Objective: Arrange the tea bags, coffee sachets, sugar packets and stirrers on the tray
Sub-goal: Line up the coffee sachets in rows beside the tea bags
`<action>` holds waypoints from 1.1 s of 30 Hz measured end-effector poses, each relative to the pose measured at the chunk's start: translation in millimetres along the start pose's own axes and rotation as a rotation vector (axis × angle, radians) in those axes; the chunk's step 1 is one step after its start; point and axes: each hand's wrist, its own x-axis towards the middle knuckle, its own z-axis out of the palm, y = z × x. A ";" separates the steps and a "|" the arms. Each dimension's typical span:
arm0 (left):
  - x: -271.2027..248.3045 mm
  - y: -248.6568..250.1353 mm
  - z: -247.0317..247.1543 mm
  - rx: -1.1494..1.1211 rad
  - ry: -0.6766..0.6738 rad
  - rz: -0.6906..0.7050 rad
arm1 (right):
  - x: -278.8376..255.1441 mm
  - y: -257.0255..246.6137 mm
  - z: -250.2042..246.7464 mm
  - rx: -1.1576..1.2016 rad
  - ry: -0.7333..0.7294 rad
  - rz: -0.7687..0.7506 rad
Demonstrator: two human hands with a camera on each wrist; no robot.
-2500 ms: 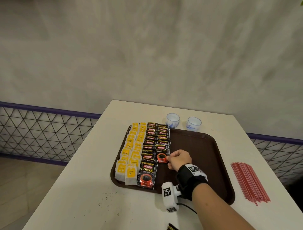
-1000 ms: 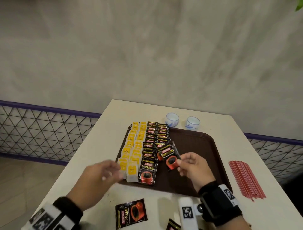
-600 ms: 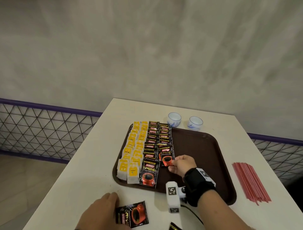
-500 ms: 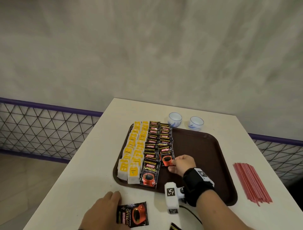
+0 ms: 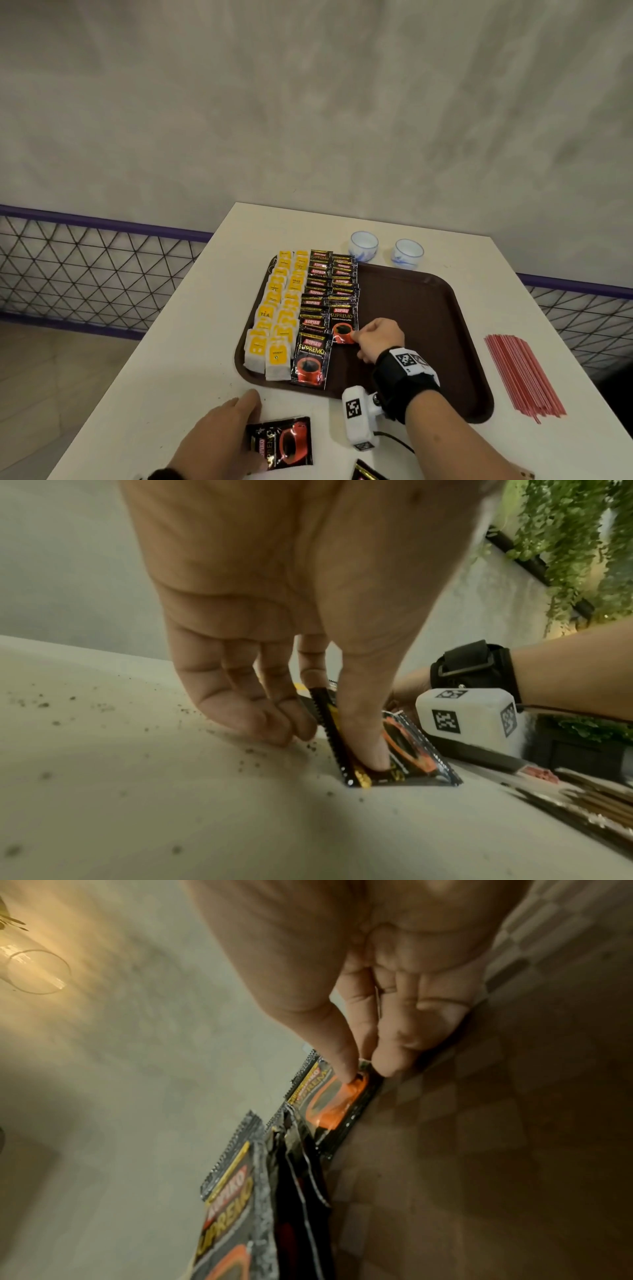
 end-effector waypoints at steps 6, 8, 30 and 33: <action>-2.0 -1.0 -10.0 -0.217 0.057 0.074 | -5.1 2.2 -4.6 0.038 -0.006 -0.029; -2.1 -2.5 -16.5 -0.323 0.096 0.117 | -9.6 3.5 -8.9 0.016 -0.015 -0.091; 0.9 52.1 6.6 -0.102 0.048 0.429 | -26.3 19.3 -41.7 0.334 -0.052 -0.207; 2.0 71.8 48.9 0.246 0.011 0.465 | -13.2 20.9 -26.3 0.228 -0.055 -0.132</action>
